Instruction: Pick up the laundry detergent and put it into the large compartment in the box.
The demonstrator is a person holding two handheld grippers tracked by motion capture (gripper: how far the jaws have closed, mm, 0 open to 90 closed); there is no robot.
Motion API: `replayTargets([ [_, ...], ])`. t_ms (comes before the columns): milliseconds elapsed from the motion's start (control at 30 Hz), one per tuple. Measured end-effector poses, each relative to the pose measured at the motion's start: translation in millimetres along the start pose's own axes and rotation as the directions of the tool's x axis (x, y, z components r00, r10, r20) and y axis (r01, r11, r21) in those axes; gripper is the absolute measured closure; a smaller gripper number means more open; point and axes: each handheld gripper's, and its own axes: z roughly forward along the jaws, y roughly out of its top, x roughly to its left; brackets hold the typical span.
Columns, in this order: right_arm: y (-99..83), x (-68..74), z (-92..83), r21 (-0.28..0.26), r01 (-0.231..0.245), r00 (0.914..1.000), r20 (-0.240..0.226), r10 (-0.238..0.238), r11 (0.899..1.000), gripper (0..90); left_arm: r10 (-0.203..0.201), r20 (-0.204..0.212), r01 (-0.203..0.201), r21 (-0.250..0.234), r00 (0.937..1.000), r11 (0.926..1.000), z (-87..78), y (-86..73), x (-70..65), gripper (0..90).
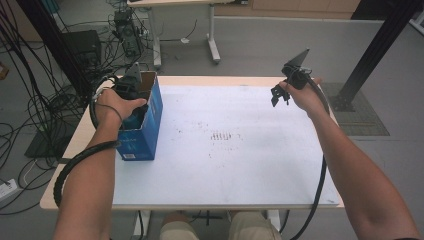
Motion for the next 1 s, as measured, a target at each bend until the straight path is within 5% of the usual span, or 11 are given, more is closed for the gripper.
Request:
replayTargets([
  [1000,-1.7,-2.0,-2.2,-0.003,-0.002,1.0,-0.003,0.002,1.0,6.8,-0.016,0.011,0.016,-0.004,0.9998,0.9999,1.0,-1.5,4.1,37.0],
])
